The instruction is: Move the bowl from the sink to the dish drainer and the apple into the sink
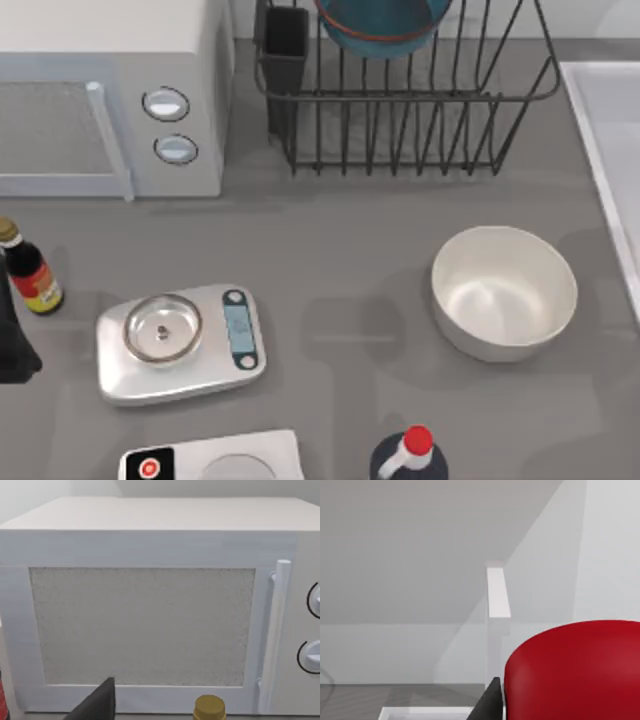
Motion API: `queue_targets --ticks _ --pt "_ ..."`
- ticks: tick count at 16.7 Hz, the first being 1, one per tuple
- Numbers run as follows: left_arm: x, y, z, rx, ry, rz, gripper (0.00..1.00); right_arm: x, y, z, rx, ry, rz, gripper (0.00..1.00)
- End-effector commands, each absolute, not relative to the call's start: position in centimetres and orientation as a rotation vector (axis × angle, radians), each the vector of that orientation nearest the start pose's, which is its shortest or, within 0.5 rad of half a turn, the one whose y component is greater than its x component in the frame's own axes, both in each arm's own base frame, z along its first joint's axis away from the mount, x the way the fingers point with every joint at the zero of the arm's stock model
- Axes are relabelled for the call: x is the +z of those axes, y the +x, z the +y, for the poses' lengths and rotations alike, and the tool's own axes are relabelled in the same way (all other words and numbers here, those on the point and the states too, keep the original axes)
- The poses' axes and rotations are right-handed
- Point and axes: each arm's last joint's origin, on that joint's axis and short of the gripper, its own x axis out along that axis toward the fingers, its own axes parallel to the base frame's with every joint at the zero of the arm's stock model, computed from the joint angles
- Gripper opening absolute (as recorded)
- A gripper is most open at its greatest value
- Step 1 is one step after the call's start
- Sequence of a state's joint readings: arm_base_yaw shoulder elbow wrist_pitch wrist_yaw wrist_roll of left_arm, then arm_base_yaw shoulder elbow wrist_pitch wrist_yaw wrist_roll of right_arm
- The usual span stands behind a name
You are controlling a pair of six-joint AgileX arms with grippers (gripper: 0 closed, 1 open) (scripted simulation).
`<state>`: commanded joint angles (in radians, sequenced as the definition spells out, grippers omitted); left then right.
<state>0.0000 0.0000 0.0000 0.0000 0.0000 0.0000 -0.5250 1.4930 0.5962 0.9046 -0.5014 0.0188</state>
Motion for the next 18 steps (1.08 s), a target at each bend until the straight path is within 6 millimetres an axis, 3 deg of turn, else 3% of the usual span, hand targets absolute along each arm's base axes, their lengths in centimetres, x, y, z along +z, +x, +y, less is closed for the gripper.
queue_targets --ticks 6,9,14,18 --pt "16.0 10.6 -0.1 0.000 0.000 0.000 1.00 20.8 26.9 -13.6 -0.007 0.004 0.003 0.00" --pt "16.0 10.6 -0.1 0.000 0.000 0.000 1.00 19.5 27.3 -14.0 -0.011 0.003 0.005 0.00" --pt "16.0 10.6 -0.1 0.000 0.000 0.000 1.00 13.4 28.2 -14.7 -0.008 0.004 0.006 0.00" --pt "16.0 10.6 -0.1 0.000 0.000 0.000 1.00 8.7 27.6 -14.2 -0.008 -0.004 -0.010 0.00"
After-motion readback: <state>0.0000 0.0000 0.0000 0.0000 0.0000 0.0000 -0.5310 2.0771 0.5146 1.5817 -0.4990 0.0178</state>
